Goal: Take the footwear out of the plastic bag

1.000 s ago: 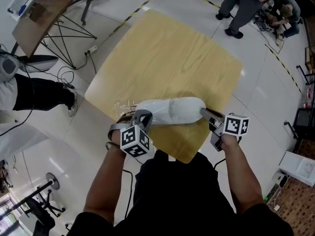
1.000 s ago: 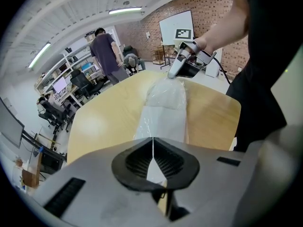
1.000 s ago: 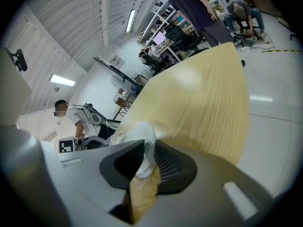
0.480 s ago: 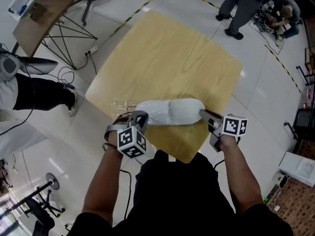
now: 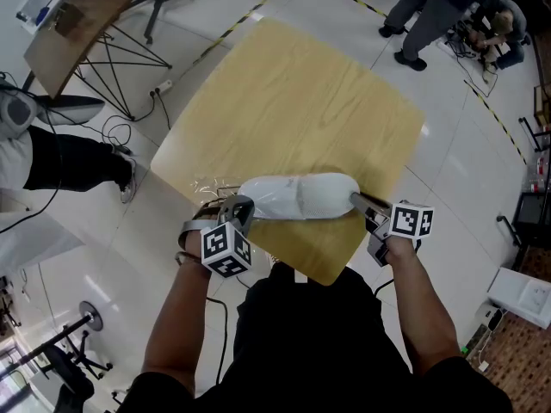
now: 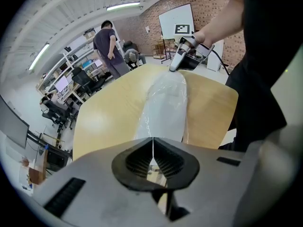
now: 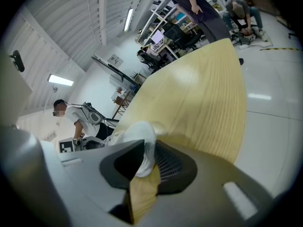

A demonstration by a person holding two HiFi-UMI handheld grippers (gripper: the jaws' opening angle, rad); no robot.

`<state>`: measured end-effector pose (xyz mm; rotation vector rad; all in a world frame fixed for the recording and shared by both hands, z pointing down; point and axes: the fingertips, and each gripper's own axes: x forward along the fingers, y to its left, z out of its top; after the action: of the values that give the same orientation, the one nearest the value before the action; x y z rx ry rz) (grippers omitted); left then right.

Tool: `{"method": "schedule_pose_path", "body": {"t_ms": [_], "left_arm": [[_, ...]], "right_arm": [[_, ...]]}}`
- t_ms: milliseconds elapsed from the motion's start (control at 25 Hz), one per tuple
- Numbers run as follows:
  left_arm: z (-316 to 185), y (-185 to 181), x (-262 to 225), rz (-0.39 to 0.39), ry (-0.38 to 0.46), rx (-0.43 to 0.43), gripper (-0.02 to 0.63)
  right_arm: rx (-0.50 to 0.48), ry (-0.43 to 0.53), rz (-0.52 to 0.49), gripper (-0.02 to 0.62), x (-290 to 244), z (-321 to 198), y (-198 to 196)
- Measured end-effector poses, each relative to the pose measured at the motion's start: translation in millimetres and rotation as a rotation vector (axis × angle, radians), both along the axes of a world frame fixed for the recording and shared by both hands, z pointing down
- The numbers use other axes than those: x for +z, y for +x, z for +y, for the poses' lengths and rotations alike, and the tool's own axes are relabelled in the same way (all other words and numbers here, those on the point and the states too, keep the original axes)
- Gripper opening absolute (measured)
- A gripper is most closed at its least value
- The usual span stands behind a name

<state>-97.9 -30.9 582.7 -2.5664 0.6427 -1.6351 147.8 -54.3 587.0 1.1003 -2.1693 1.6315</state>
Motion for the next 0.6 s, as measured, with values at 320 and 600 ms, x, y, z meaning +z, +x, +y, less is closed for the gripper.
{"method": "schedule_pose_path", "body": {"t_ms": [320, 600], "left_arm": [[2, -8, 4, -0.014, -0.005, -0.008, 0.014], [6, -18, 5, -0.033, -0.014, -0.016, 0.014]], "right_arm": [[-0.011, -0.001, 0.003, 0.077, 1, 0, -1], [-0.013, -0.008, 0.007, 0.077, 1, 3, 2]]}}
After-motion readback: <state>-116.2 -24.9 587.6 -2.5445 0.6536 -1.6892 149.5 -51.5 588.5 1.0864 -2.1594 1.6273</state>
